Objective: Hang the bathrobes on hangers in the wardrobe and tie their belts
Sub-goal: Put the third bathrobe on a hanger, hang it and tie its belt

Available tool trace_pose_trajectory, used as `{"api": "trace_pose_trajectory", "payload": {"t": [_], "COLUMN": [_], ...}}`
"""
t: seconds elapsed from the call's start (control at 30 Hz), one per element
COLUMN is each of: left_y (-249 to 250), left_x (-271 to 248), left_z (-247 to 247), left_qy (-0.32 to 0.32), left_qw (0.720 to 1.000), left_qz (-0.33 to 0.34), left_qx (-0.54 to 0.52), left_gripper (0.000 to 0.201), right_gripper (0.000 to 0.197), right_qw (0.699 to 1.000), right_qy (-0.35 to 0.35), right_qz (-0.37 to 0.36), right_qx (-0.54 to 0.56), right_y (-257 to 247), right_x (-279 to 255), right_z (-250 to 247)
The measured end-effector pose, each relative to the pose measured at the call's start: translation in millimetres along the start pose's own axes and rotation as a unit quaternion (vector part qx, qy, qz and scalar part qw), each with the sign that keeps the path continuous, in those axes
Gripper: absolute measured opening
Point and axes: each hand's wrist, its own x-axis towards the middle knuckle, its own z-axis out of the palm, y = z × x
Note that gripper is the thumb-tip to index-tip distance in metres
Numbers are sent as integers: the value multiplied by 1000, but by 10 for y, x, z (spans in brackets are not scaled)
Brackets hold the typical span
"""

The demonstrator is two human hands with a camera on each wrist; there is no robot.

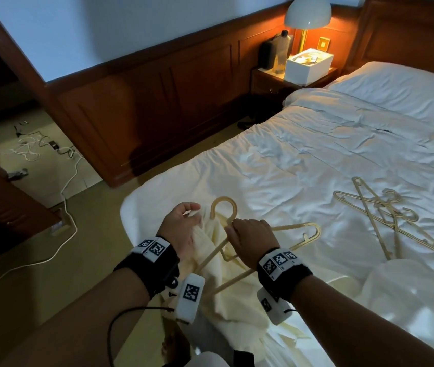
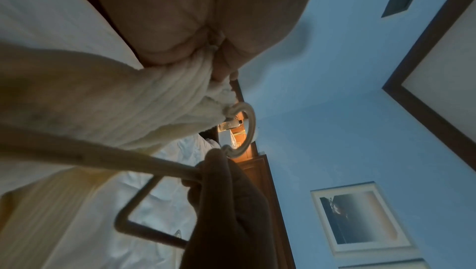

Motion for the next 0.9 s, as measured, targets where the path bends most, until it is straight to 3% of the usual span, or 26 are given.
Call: {"api": "trace_pose_trajectory", "payload": {"t": [0.2,0.53,0.73,0.9], "left_y": [17,12,-36,-10], "left_x": [-108,-120,-59,-41], "left_z": [44,189,188,101], "left_qy": [5,7,-12,-30], "left_qw": [1000,999,998,999], "left_qz": [16,-16,-25,-6], "left_qx": [-12,-48,-53,9], "left_gripper": [15,22,22,24], "right_gripper": [39,39,44,44], "right_qw": [996,983,979,983], "right_qy": [0,-33,-44,-55], "right_qz": [46,65,46,22], "right_qx": [71,169,192,174], "right_y": [-29,-74,-76,-32], "right_x": [-18,-30,-41,-55], "right_z": [78,104,190,188]}}
